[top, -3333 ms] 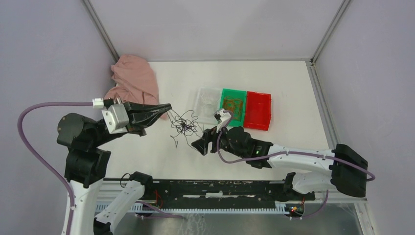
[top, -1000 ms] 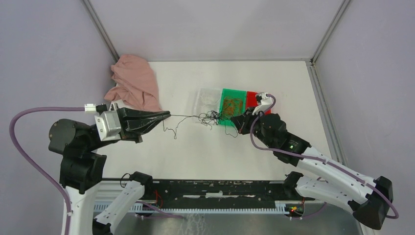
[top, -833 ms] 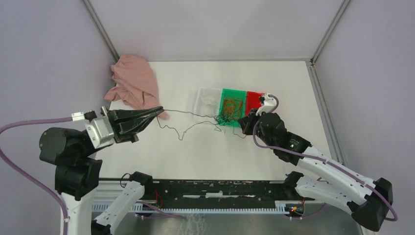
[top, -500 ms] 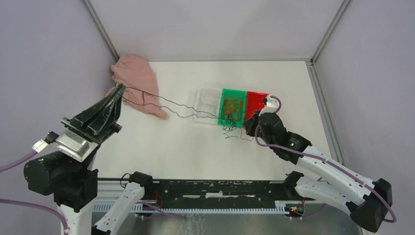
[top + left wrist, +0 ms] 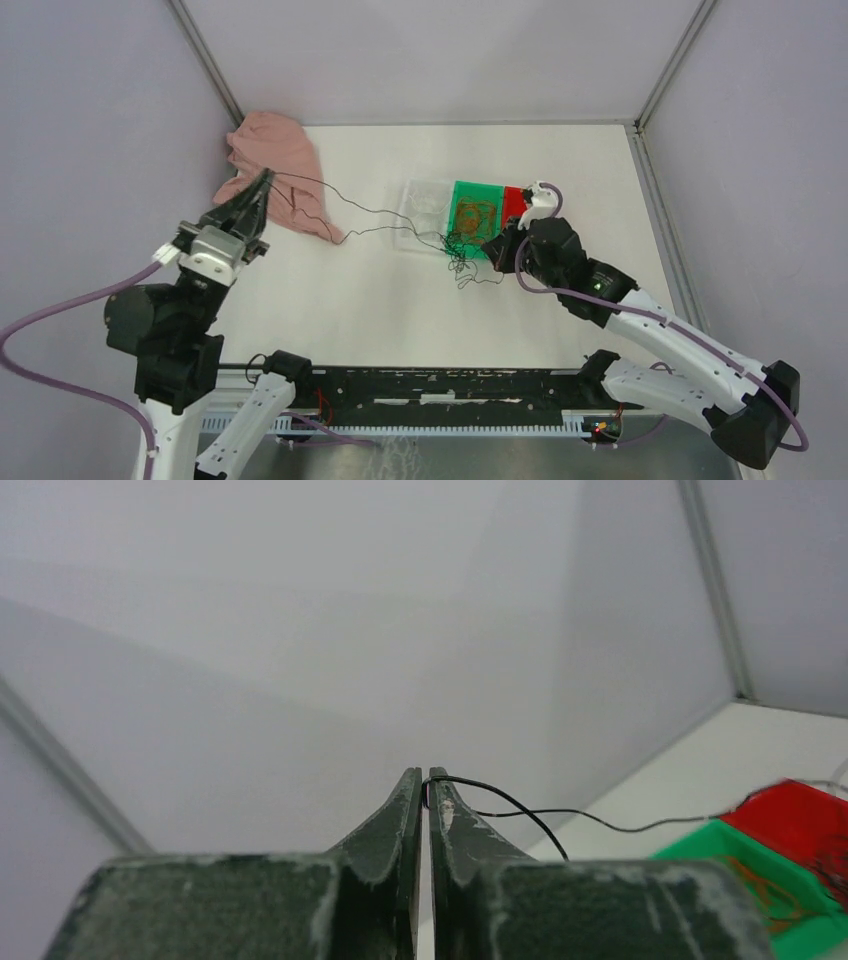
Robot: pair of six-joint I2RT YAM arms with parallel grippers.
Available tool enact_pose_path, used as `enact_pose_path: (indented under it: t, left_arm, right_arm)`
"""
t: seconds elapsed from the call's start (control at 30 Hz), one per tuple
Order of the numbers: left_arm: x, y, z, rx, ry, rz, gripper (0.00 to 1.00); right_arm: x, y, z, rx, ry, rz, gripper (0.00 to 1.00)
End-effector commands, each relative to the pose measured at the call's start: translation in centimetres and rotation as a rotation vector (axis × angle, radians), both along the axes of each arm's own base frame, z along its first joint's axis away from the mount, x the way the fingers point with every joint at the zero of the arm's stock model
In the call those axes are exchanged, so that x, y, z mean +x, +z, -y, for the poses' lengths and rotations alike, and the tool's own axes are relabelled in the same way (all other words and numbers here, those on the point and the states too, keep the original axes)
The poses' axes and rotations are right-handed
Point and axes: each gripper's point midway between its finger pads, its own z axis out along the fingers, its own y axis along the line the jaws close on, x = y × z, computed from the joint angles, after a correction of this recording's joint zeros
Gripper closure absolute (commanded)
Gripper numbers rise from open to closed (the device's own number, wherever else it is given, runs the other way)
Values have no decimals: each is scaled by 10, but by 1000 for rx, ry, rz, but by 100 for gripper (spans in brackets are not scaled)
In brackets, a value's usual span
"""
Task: Untangle the cables
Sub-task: Untie the cable.
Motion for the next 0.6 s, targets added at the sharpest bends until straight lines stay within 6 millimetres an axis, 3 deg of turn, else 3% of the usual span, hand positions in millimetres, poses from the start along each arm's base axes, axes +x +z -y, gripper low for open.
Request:
enact_pose_path:
  t: [0.0, 0.1, 0.2, 0.43, 0.57]
  left_arm:
    - [-2, -79, 47, 102, -259, -223, 90]
    - [-7, -71, 47, 43, -285, -198, 93]
    - [-12, -41, 39, -15, -257, -134, 97]
    - [-45, 75, -28, -207, 22, 268, 97]
    - [-79, 132, -59, -304, 123, 463, 97]
  right_arm:
    - [-4, 74, -37, 143, 184, 121, 99]
    - [-7, 76, -37, 149, 194, 116, 99]
    - [-7, 57, -34, 123, 175, 83, 99]
    - [-8, -21, -32, 25, 141, -91, 99]
    - [-11, -47, -24, -11, 102, -146, 99]
